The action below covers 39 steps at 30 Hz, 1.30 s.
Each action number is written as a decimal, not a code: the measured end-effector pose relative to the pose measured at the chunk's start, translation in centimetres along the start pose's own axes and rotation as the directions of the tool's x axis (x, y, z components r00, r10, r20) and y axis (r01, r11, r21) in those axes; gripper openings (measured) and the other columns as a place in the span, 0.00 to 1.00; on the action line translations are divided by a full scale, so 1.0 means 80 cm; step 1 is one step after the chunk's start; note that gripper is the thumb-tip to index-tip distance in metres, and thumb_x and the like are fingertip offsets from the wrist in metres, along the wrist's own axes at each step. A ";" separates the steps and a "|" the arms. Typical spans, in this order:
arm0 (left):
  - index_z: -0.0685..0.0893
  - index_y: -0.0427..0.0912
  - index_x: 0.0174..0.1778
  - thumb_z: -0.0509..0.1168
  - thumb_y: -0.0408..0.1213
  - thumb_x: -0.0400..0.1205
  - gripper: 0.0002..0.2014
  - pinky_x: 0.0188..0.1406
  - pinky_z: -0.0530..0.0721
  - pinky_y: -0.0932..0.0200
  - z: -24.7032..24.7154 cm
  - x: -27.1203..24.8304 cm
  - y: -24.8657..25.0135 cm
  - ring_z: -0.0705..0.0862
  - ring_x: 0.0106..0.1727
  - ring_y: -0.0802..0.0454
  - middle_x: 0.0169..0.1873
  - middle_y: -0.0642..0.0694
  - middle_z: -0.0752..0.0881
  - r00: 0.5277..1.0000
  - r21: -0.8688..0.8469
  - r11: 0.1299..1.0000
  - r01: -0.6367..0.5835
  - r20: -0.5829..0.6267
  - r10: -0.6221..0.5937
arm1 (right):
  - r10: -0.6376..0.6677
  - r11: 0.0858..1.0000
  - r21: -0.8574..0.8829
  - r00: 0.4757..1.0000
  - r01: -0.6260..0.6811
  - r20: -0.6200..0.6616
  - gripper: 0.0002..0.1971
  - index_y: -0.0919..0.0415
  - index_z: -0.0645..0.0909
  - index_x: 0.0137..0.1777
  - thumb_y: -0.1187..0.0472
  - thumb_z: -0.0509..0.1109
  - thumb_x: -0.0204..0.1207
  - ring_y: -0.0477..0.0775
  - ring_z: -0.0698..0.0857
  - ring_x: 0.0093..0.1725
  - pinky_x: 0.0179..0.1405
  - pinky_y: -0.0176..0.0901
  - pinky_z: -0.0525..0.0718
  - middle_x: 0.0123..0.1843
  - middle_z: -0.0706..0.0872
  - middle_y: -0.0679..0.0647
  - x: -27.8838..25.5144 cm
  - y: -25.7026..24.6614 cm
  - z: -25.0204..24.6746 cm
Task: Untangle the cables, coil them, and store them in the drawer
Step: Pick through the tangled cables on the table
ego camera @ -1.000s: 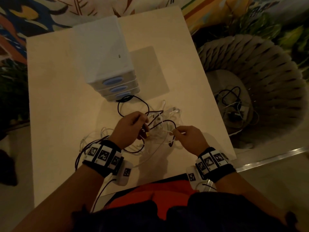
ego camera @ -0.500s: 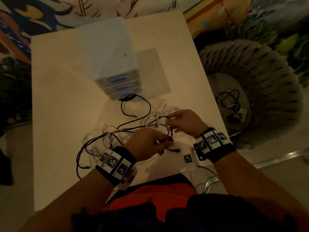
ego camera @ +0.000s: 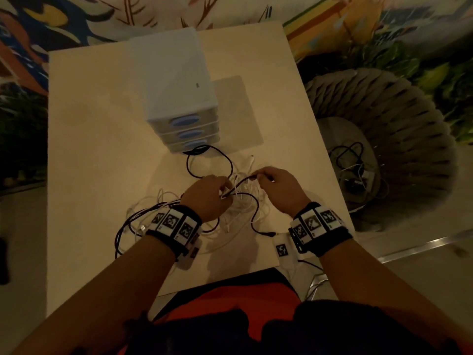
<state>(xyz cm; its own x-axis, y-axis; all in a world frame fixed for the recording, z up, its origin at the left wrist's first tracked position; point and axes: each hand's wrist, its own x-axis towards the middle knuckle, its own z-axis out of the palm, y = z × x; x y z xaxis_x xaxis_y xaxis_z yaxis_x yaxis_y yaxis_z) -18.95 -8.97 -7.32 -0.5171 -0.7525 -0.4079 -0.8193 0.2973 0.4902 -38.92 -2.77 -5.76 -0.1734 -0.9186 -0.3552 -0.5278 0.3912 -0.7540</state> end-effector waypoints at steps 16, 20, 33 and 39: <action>0.87 0.51 0.43 0.67 0.54 0.83 0.12 0.35 0.70 0.57 -0.021 0.001 0.019 0.81 0.38 0.49 0.36 0.51 0.79 0.961 0.060 0.987 -0.149 -0.225 0.159 | -0.009 1.000 -0.020 0.999 0.010 0.052 0.15 0.51 0.89 0.42 0.45 0.67 0.84 0.48 0.86 0.46 0.49 0.45 0.81 0.43 0.91 0.49 0.023 -0.021 0.020; 0.91 0.55 0.52 0.65 0.53 0.85 0.11 0.41 0.82 0.53 -0.038 -0.009 0.010 0.84 0.42 0.49 0.41 0.51 0.86 0.942 -0.007 0.997 -0.071 -0.330 0.065 | 0.014 1.000 -0.020 0.997 -0.015 -0.073 0.11 0.57 0.89 0.49 0.53 0.68 0.84 0.51 0.86 0.48 0.49 0.44 0.78 0.47 0.91 0.51 0.032 -0.015 -0.003; 0.92 0.51 0.58 0.72 0.44 0.83 0.10 0.40 0.92 0.51 -0.100 -0.058 0.005 0.91 0.35 0.54 0.49 0.51 0.89 0.905 -0.470 0.850 -0.237 -0.426 0.016 | 0.021 0.984 -0.169 0.976 -0.059 -0.217 0.35 0.45 0.69 0.78 0.50 0.78 0.72 0.57 0.84 0.62 0.61 0.57 0.85 0.65 0.81 0.53 0.013 0.034 -0.022; 0.94 0.53 0.47 0.75 0.50 0.79 0.07 0.44 0.88 0.48 -0.091 -0.054 0.015 0.89 0.37 0.59 0.39 0.58 0.90 0.942 -0.327 0.925 -0.194 -0.327 0.082 | -0.504 0.799 -0.415 0.861 0.436 -0.067 0.37 0.44 0.69 0.81 0.42 0.73 0.72 0.57 0.67 0.84 0.85 0.61 0.58 0.79 0.74 0.48 -0.017 -0.047 -0.013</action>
<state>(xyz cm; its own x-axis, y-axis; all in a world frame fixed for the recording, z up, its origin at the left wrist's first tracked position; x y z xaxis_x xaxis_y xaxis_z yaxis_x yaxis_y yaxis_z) -15.90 -9.66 0.64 -0.4729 -0.8763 -0.0923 -0.5763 0.2284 0.7847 -37.61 -3.02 -1.86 0.0614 -0.9919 0.1110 -0.8420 -0.1111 -0.5279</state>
